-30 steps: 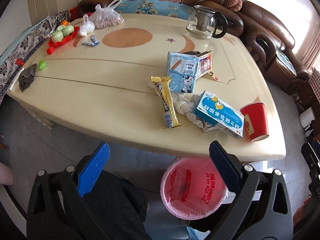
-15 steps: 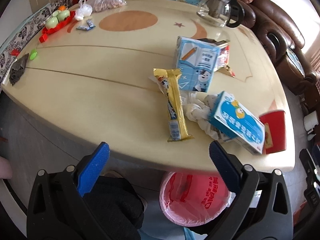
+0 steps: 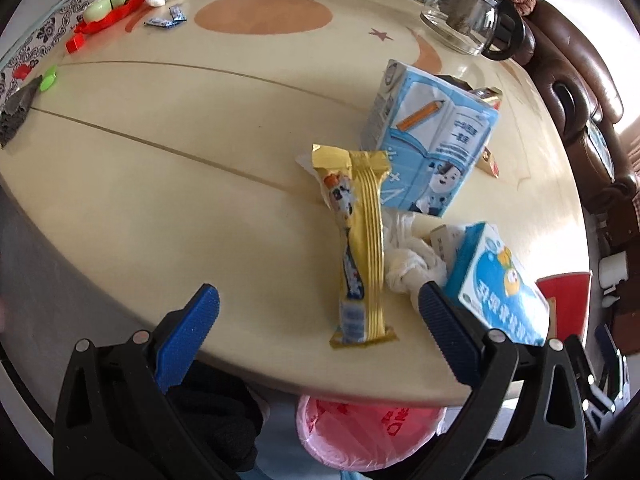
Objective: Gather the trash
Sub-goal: 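Grasp the red paper cup with the right tool while the left tool grasps the gold wrapper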
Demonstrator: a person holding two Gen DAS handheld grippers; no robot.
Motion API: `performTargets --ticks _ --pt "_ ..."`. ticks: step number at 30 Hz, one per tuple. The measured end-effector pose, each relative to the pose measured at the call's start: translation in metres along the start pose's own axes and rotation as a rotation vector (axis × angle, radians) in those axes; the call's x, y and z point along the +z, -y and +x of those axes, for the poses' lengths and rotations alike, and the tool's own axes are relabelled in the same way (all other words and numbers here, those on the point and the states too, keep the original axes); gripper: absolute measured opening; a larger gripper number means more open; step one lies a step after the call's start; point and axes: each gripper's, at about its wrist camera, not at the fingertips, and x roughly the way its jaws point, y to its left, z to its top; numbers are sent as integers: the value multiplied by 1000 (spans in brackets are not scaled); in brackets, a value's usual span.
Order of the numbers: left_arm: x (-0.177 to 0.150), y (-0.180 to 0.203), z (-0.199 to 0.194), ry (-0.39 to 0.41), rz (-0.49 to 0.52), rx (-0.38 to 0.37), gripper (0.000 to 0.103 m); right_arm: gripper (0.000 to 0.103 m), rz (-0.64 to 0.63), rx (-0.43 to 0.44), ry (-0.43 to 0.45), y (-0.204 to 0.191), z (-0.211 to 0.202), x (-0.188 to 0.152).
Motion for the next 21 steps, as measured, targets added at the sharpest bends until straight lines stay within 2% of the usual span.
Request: performTargets --ticks 7,12,14,16,17,19,21 --pt "7 -6 10 -6 -66 -52 95 97 -7 18 -12 -2 17 -1" --pt "12 -6 14 -8 -70 -67 81 96 -10 15 -12 -2 24 -1" --pt "15 -5 15 -4 -76 -83 77 90 -12 15 -15 -2 27 0" --pt "18 -4 16 1 -76 -85 71 78 -15 15 -24 -2 30 -1" --pt "19 -3 17 0 -73 -88 71 75 -15 16 -28 -2 32 -1" --pt "21 -1 17 -2 -74 -100 63 68 -17 26 -45 -2 36 -2" --pt "23 1 18 -2 -81 -111 55 66 -10 38 -48 -2 38 -3"
